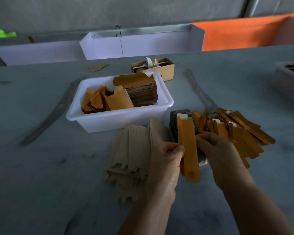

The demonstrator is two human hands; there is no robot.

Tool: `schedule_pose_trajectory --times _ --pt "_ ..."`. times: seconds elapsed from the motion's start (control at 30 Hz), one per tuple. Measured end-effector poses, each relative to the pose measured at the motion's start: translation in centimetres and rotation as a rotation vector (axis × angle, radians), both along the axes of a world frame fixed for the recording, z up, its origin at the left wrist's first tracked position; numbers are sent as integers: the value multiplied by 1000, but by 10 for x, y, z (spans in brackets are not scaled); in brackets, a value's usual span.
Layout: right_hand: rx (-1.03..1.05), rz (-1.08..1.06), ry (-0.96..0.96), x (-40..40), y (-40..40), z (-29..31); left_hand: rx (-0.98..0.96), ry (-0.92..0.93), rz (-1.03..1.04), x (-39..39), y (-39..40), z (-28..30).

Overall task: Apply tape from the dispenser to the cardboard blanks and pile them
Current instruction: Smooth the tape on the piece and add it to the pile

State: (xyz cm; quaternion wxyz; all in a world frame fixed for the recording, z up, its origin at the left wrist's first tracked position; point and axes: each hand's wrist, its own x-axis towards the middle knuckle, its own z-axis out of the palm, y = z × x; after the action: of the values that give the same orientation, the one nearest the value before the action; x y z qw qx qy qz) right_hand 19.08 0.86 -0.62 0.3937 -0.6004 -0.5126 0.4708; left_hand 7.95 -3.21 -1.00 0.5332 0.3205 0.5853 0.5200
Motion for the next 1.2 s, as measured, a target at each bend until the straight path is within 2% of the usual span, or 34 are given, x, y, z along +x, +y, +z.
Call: schedule_pose_trajectory --times 0.07,0.1,0.3,0.4,0.53,0.83,1.03,1.13,1.2 --pt "9 -43 82 3 -4 1 4 7 1 0 0 -1" --pt "26 -57 63 5 -6 1 5 7 -1 0 0 -1" --pt "111 -66 -331 6 -16 -8 27 13 -9 -2 0 -2" --pt "146 -101 -417 2 -20 -8 40 14 -20 -3 1 -1" --pt "189 -119 -439 -3 -25 -7 62 31 -70 -1 0 -1" --pt "230 -186 -332 -6 -30 -23 61 170 -82 2 5 6" --pt "317 -99 -675 0 -27 -20 59 297 -88 4 6 7" --pt "390 -116 -574 8 -31 -13 28 277 -112 2 7 9" --pt "339 -143 -356 17 -33 -7 15 242 -124 0 6 10"
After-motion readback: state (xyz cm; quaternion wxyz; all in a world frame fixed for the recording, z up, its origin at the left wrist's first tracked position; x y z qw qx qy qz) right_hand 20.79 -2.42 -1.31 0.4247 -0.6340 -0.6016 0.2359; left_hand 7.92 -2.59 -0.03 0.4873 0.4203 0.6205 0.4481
